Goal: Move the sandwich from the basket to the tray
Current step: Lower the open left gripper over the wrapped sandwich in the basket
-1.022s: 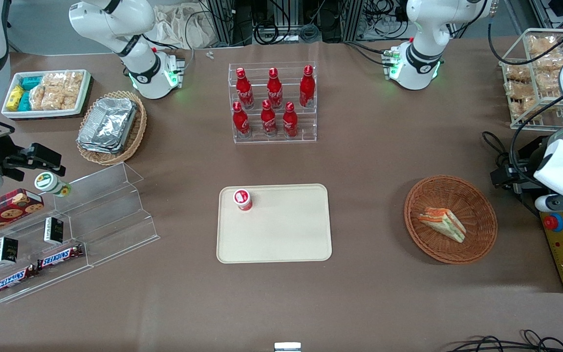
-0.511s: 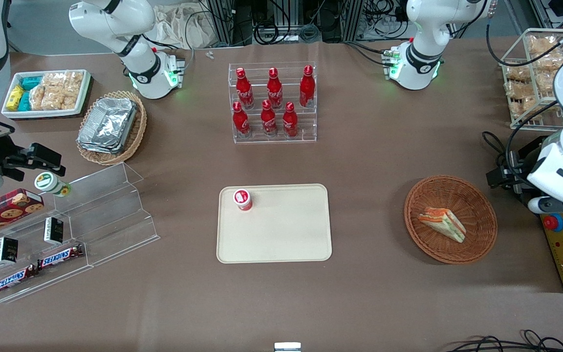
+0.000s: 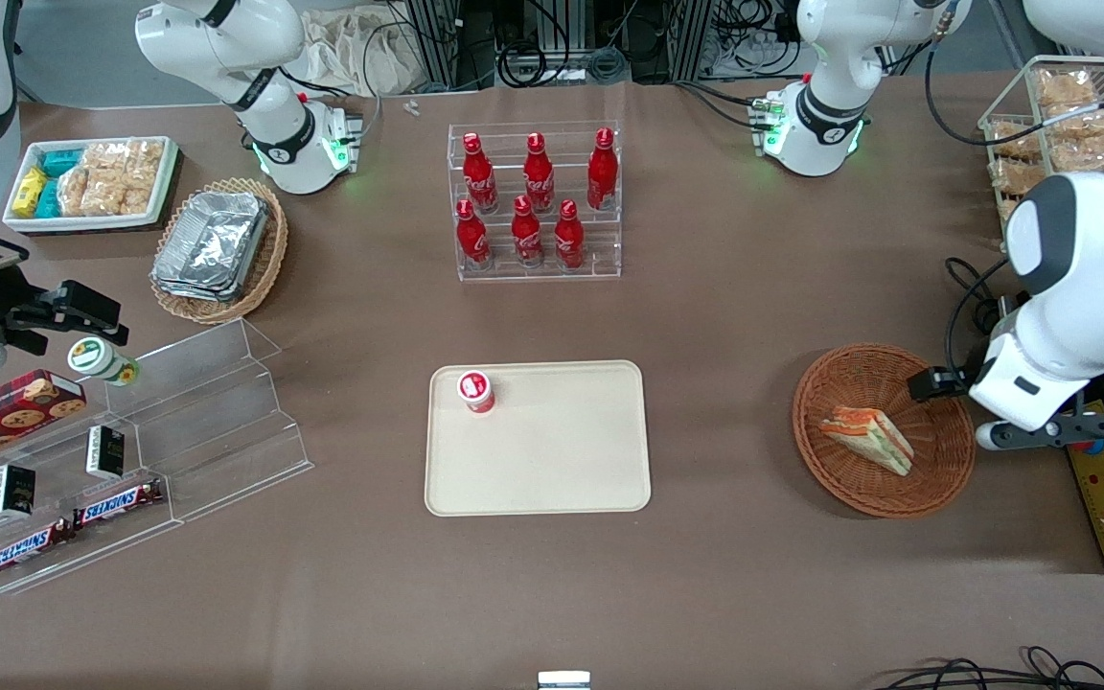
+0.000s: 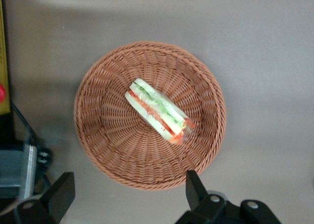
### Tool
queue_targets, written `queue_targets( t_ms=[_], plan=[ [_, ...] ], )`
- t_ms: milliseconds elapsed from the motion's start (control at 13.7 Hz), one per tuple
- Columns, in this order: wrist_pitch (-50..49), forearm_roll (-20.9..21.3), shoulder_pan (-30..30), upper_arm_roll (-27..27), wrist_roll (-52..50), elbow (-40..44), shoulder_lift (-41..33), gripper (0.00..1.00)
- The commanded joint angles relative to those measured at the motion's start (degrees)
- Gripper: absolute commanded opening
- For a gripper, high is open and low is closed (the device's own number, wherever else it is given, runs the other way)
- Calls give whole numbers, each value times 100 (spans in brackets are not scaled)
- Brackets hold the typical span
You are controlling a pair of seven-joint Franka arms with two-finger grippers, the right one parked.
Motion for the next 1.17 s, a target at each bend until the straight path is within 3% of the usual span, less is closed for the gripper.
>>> queue_targets(
  t_ms=[0,657,1095],
  plan=[
    [362,-130,-27,36,-753,-263,37,100],
    [1426,-192,34,27,-4636,-404,879,100],
    [1928,-112,-10,19,-5387,-413,1319,100]
  ],
)
